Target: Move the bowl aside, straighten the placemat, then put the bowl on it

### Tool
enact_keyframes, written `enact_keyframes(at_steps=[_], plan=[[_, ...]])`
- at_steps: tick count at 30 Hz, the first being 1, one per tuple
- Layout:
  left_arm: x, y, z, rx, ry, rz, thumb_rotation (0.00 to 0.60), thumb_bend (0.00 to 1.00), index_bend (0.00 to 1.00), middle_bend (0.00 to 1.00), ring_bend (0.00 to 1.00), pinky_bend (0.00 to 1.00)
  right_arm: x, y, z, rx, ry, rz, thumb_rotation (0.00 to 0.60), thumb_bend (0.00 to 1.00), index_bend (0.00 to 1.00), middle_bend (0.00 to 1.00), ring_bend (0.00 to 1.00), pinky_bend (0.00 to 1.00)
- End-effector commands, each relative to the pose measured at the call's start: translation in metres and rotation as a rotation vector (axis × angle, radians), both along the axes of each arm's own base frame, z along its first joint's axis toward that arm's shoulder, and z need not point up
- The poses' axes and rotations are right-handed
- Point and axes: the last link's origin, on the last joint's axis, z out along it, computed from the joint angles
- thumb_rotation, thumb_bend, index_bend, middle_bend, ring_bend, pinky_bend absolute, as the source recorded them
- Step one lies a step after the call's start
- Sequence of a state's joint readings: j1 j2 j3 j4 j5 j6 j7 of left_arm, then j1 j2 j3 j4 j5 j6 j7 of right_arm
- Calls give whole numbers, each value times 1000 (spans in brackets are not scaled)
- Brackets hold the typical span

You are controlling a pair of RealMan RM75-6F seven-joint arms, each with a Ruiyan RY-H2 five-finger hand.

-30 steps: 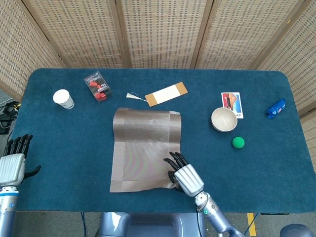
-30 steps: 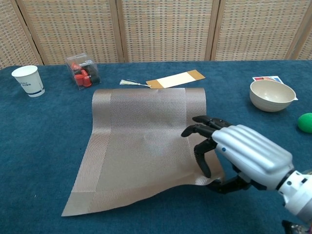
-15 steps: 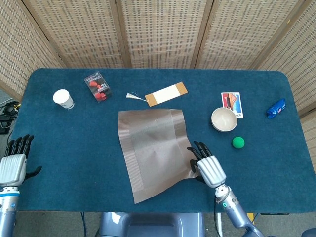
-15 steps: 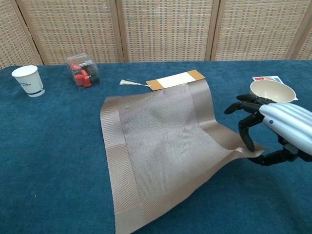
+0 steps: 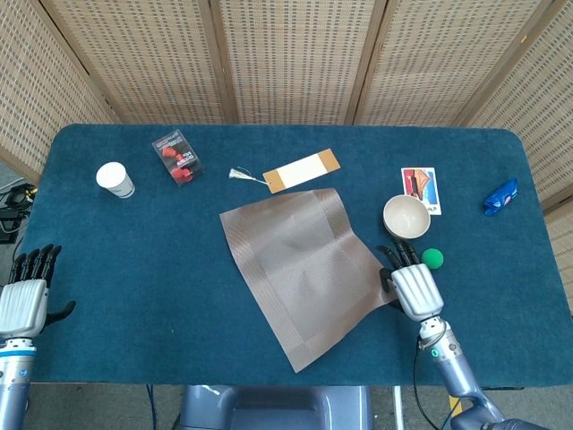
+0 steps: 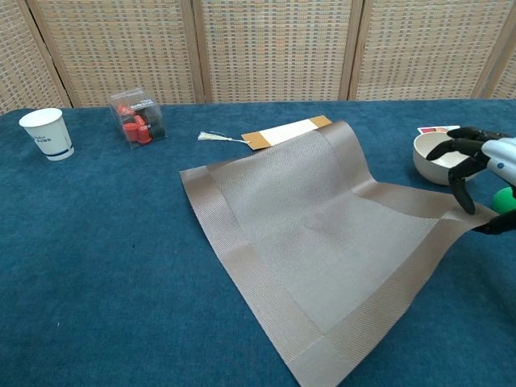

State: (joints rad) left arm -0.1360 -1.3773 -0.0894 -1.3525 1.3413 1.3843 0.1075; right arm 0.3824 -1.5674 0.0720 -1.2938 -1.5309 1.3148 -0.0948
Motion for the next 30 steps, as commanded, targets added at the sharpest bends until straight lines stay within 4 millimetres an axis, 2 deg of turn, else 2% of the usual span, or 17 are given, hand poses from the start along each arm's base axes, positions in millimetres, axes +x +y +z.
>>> enact_keyframes(at_steps=[1, 13, 23, 25, 26, 30], plan=[[0, 0, 0, 0, 1, 1, 600, 215, 0, 0, 0, 0, -5, -6, 8, -20, 17, -12, 600, 558, 734, 276, 58, 144], [0, 0, -2, -6, 9, 3, 600, 216, 0, 0, 0, 0, -12, -36, 41, -103, 66, -60, 600, 556, 734, 277, 61, 144], [0, 0, -3, -6, 14, 4, 600, 217, 0, 0, 0, 0, -10, -56, 56, -144, 135, -72, 600, 548, 731, 274, 62, 141], [-1, 0, -3, -5, 14, 5, 600, 217, 0, 0, 0, 0, -9, -57, 58, -149, 140, -74, 600, 519, 696, 250, 61, 132], [-1, 0, -3, -4, 14, 6, 600, 217, 0, 0, 0, 0, -10, -57, 59, -153, 142, -74, 600, 489, 648, 219, 60, 126], [-1, 0, -3, -5, 14, 7, 600, 217, 0, 0, 0, 0, -16, -52, 64, -153, 158, -95, 600, 359, 361, 50, 12, 67]])
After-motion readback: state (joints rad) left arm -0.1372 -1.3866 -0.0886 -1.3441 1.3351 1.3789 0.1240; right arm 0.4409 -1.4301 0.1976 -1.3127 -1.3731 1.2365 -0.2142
